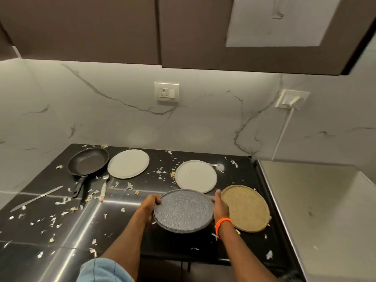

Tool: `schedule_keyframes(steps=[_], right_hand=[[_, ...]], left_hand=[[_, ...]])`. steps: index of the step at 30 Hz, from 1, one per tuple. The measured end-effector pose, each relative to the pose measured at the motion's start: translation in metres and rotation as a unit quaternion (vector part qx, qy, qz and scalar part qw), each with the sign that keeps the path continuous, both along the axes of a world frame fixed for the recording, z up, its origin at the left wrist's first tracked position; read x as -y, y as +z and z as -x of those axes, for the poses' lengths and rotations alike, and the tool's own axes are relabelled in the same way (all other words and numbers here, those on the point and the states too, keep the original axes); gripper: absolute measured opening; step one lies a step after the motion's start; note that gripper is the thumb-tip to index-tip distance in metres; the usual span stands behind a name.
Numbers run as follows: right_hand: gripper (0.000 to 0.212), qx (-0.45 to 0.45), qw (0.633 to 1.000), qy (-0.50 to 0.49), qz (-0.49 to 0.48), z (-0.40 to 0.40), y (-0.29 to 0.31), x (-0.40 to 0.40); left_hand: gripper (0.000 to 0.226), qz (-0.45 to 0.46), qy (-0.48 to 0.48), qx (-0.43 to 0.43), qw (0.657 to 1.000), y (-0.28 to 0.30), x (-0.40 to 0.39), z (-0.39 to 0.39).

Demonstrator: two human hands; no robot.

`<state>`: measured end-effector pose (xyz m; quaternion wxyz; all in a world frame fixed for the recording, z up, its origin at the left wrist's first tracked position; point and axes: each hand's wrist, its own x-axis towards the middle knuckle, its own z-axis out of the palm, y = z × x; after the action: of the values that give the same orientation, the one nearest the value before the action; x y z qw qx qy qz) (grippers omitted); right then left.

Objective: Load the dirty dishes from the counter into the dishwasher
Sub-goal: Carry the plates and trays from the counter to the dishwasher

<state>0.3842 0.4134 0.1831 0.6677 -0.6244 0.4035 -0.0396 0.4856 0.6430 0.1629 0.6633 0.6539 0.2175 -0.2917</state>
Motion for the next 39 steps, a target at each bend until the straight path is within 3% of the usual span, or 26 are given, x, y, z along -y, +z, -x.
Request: schedule_keyframes(steps=[5, 8, 9, 12, 19, 22, 25, 28, 30, 39], right_hand=[[0.061, -0.018, 0.997, -0.066, -0.021, 0.071, -0.003, 0.064], [0.045, -0.031, 0.995, -0.097, -0.007, 0.121, -0.015, 0.105], [0.049, -0.043, 0.994, -0.105, 0.004, 0.14, -0.021, 0.12], [0.073, -0.092, 0.988, -0.12, 0.03, 0.197, -0.044, 0.16], [0.054, -0.068, 0.951, -0.301, -0.025, 0.336, -0.069, 0.214], [0.089, -0.1, 0.92, -0.369, -0.085, 0.394, -0.112, 0.232], [0.097, -0.142, 0.887, -0.422, -0.126, 0.451, -0.141, 0.243], [0.078, -0.181, 0.844, -0.482, -0.151, 0.494, -0.142, 0.246], [0.062, -0.22, 0.832, -0.483, -0.16, 0.52, -0.154, 0.247], [0.017, -0.271, 0.823, -0.448, -0.219, 0.54, -0.238, 0.256]], left_hand=[[0.021, 0.064, -0.136, 0.002, 0.989, 0.001, 0.088, 0.024], [0.019, 0.079, -0.203, -0.029, 0.976, 0.01, 0.147, 0.053], [0.02, 0.081, -0.232, -0.036, 0.969, 0.016, 0.169, 0.069], [0.029, 0.084, -0.312, -0.052, 0.945, 0.028, 0.233, 0.116], [0.068, 0.064, -0.483, -0.111, 0.867, 0.002, 0.356, 0.227], [0.058, 0.044, -0.526, -0.138, 0.838, -0.011, 0.393, 0.28], [0.056, 0.017, -0.559, -0.164, 0.813, -0.029, 0.422, 0.329], [0.066, -0.039, -0.597, -0.167, 0.784, -0.059, 0.44, 0.361], [0.059, -0.084, -0.614, -0.167, 0.766, -0.09, 0.447, 0.379], [0.024, -0.171, -0.55, -0.183, 0.797, -0.185, 0.473, 0.414]])
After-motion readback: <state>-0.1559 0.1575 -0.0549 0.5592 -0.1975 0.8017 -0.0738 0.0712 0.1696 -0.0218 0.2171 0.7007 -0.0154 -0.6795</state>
